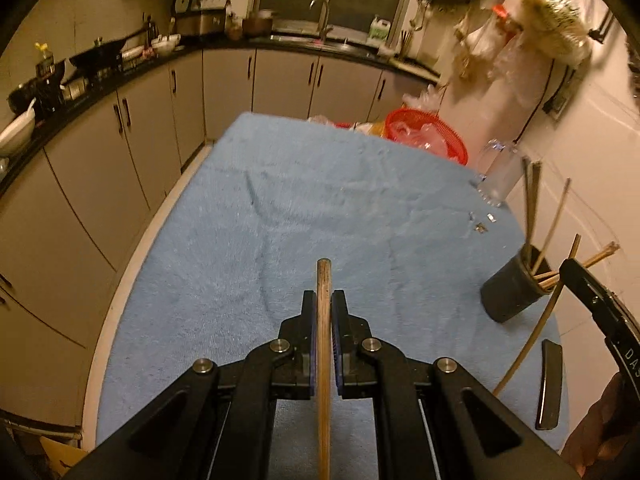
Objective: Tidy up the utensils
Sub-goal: 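Lift both held chopsticks upright and carry them over the black holder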
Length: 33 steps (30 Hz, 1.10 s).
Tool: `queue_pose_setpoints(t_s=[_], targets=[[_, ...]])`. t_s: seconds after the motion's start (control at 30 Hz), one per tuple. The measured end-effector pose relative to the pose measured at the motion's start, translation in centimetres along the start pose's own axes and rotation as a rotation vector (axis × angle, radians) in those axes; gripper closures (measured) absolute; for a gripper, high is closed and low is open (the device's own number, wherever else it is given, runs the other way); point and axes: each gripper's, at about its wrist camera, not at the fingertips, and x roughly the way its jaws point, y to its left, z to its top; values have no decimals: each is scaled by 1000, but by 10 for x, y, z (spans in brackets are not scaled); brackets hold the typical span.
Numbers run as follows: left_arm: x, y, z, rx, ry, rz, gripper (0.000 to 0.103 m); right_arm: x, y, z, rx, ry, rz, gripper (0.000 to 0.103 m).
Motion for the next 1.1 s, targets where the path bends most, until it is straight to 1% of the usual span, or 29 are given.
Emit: queue_pose_setpoints(t_s=[0.13,0.27,0.43,0.73,1.1], targets=[[-15,-8,5,12,-41,-22,96,-15,2,-4,20,-37,-6,97],[-30,-17,6,30,-75,-37,96,-28,1,-1,29,-71,-9,97],[-38,-21,6,39,-94,-48,96,-42,0,-2,32,-105,-21,97],[-52,-31,7,57,-133,-60,96,-54,-2,-3,35,-121,-18,97],[-61,-38,7,69,-146,-66,96,-68,-8,-2,46,-142,-18,97]])
